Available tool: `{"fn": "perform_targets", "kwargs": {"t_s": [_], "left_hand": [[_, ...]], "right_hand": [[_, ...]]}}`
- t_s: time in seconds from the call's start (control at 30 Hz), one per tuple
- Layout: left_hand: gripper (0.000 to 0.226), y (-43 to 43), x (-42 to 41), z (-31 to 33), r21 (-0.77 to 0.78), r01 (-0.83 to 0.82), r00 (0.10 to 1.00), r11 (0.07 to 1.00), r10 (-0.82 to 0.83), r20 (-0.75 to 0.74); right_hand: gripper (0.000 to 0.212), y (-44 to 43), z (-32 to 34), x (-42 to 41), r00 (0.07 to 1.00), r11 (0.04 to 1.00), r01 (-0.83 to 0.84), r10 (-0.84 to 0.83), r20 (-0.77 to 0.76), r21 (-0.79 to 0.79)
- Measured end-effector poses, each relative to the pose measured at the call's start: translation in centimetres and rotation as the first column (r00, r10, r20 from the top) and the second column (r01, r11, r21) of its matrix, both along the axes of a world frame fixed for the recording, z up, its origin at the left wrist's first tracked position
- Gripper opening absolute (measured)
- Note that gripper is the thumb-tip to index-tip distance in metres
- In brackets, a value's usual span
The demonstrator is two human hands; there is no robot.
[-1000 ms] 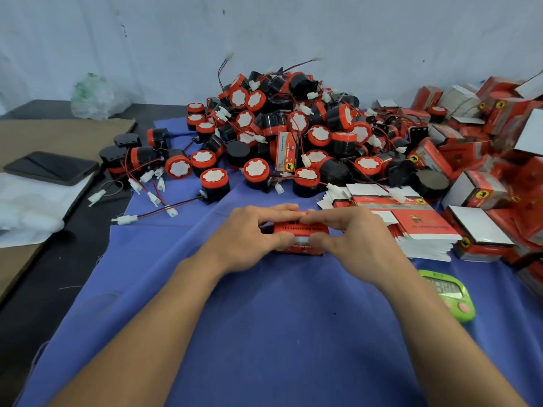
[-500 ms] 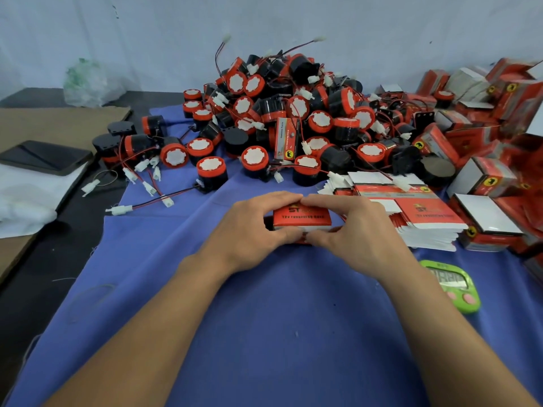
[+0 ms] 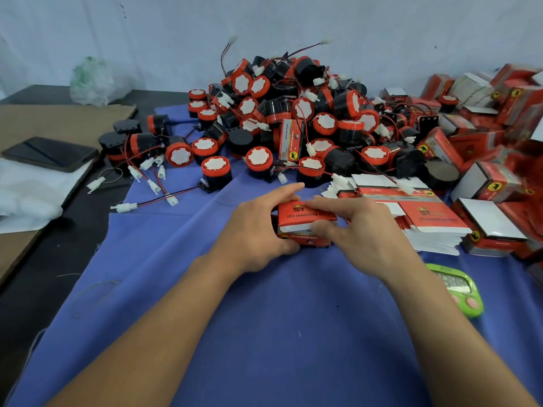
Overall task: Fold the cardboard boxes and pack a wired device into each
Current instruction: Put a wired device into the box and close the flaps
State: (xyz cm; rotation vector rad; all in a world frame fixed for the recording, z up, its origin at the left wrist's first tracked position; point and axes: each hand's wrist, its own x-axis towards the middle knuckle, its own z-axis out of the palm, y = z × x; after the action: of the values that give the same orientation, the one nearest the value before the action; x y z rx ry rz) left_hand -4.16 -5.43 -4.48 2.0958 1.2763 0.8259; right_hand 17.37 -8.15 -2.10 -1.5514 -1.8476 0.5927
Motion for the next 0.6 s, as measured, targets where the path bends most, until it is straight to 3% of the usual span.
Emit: {"fn": "perform_targets", "kwargs": {"t_s": [0.2,0.37,0.6], "left_hand": [[0.092,-0.1,0.1,0.0,0.020,0.011,1.000,1.000,-0.011,-0.021],[0.060,-0.2,0.2,0.1,0.040,0.016,0.999,0.999,-0.018,0.044],[0.048,0.1,0.1,0.0,-0.015,-0.009,0.995,1.000,0.010,0.098]], "right_hand": [[0.022,-0.2,0.0,-0.3,1.000,1.000,0.013,-0.013,-0.004,0.020],[0.059,-0.4,0.4,0.5,0.997,0.997,-0.029,0.034,0.074,-0.071],[0.064,-0.5,1.2,1.2,0.993,0.972,-0.117,0.110,-0.043,-0.202]]}}
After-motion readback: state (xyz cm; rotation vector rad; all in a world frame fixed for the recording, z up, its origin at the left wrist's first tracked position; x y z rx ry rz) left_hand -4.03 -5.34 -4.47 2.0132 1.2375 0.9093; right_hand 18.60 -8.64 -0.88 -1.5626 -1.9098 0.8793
